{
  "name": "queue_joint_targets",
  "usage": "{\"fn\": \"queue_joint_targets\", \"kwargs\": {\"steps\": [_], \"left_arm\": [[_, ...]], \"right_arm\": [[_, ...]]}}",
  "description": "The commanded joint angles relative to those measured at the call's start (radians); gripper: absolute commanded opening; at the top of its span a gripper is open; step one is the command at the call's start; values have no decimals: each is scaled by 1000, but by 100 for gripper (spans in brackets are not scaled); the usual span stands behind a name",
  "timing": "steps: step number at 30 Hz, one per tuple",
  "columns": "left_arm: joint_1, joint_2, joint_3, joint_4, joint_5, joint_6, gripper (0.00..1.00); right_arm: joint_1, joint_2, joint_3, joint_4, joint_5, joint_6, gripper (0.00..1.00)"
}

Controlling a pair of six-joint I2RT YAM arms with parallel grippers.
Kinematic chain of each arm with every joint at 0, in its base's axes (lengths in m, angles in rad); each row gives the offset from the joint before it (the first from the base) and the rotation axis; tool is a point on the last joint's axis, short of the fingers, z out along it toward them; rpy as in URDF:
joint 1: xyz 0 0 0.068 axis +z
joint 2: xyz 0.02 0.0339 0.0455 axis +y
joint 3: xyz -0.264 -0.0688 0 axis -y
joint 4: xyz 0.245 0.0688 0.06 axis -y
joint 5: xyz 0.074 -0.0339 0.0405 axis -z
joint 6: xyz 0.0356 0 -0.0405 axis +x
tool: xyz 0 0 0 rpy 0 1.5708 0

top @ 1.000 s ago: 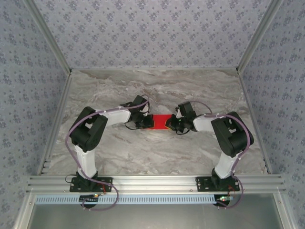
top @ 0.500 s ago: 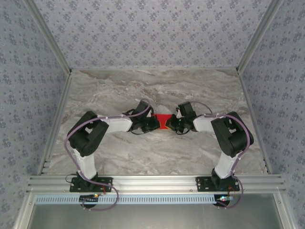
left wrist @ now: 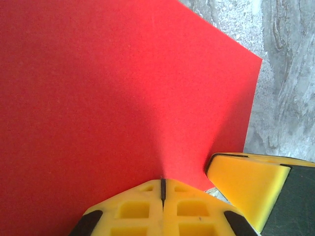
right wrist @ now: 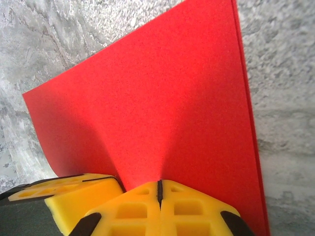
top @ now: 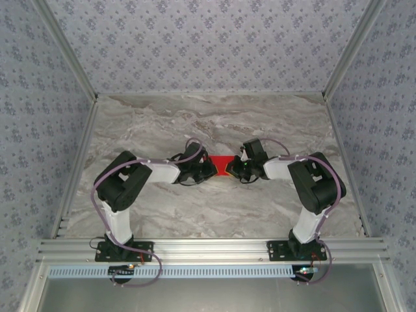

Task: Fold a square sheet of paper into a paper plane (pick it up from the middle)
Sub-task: First fold in half a square sheet of paper at the center of the table.

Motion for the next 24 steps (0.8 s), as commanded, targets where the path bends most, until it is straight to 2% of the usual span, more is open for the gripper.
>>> {"fn": "queue_joint_targets", "kwargs": {"steps": [1,8,16,24], "left_arm": [[19,-4,-46,-61,-76,0,0],[85,-70,-150,-82,-110,5,0],[142,-156,-297,-65,-187,-14,0],[218,-189,-310,-73,-155,26,0]], "right_arm": [[-22,54,-54,-161,140,-31,0],[-82,55,-97,-166,144,-67,0],[-88,57,-92,-178,144,-81,0],[-90,50,-77,-195,139,-92,0]]}}
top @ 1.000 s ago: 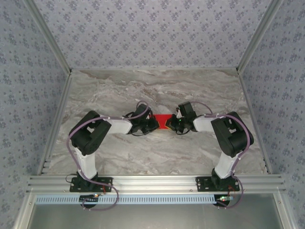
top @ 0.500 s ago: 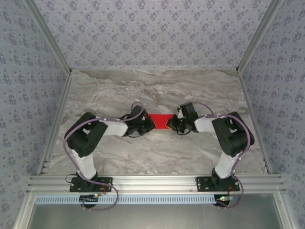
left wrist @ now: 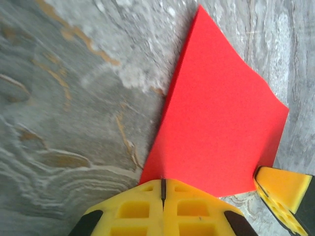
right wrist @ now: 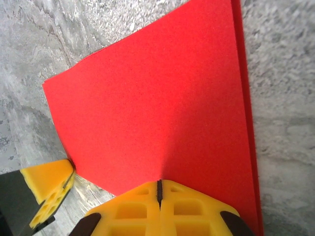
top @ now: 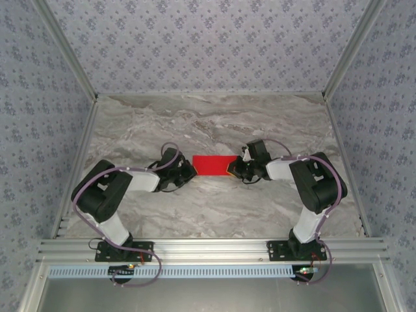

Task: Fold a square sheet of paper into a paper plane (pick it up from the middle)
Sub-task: First fold in half a square sheet of paper at the center of the table, then rotate the square sheet of paper at the center of the table.

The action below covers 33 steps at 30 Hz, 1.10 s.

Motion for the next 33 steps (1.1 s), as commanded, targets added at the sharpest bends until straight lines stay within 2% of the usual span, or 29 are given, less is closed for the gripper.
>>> {"fn": "queue_joint_targets", "kwargs": {"steps": [1,4,8,9,11,13,18,23,30,33], "left_arm": [[69,-3,-22,-186,-102,44,0],[96,-40,16,-237,-68,92,0],[144,-92,127,-384,-10,190,1],[156,-103,161,-419,-9,213,7],[180,-125,235,-528,-23,270,26],[206,-137,305,-634,-60,311,40],[262,-155,381,-739,-117,376,63],[279,-169,422,-823,-221,426,81],[293,-183,418,-842,-210,476,97],[294,-182,411,-836,-194,480,99]], "right_arm": [[-51,47,-41,-232,179,-50,0],[-49,34,-5,-249,157,-80,0],[-21,0,109,-306,127,-155,0],[-8,-9,142,-325,132,-174,0],[31,-18,228,-387,166,-206,0],[80,-8,310,-438,213,-259,7],[186,98,463,-496,305,-267,23],[255,229,615,-507,303,-242,27],[314,377,785,-576,302,-263,28],[331,400,798,-622,291,-302,27]]}}
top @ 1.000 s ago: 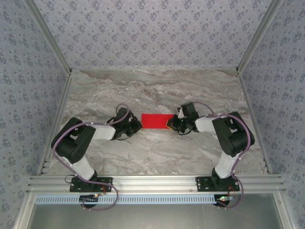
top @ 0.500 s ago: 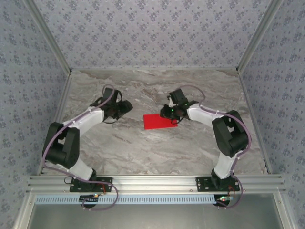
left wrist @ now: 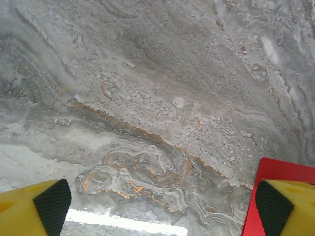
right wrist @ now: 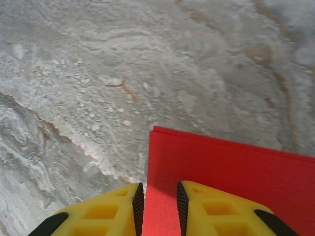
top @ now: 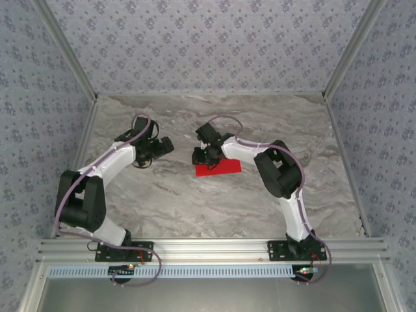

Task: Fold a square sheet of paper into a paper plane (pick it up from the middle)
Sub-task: Rotate the square sheet of paper at the center of the table.

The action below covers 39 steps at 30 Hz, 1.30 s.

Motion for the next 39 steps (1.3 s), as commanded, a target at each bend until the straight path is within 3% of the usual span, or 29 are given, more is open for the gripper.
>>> {"fn": "queue_joint_targets", "kwargs": {"steps": [1,7,11,14,17,21,30,39], "left_arm": [[7,-32,15,-29,7,34,99],[9,-6,29,-21,50,28,99],[5,24,29,26,149,30,99],[-11,45,32,51,193,30,99],[-36,62,40,52,207,20,99],[-61,78,30,83,254,-7,99],[-123,118,25,113,347,-25,99],[-194,157,24,130,396,-44,97]], "right_arm": [[19,30,27,-104,-4,-66,26],[47,-59,-156,-202,-127,-348,23],[11,-196,-293,-240,-128,-491,23],[-79,-311,-368,-168,-133,-404,27],[-177,-409,-446,-47,-70,-200,37],[-257,-431,-499,9,-14,-37,42],[-288,-309,-430,8,47,72,42],[-292,-126,-216,-2,-28,-65,39]]}}
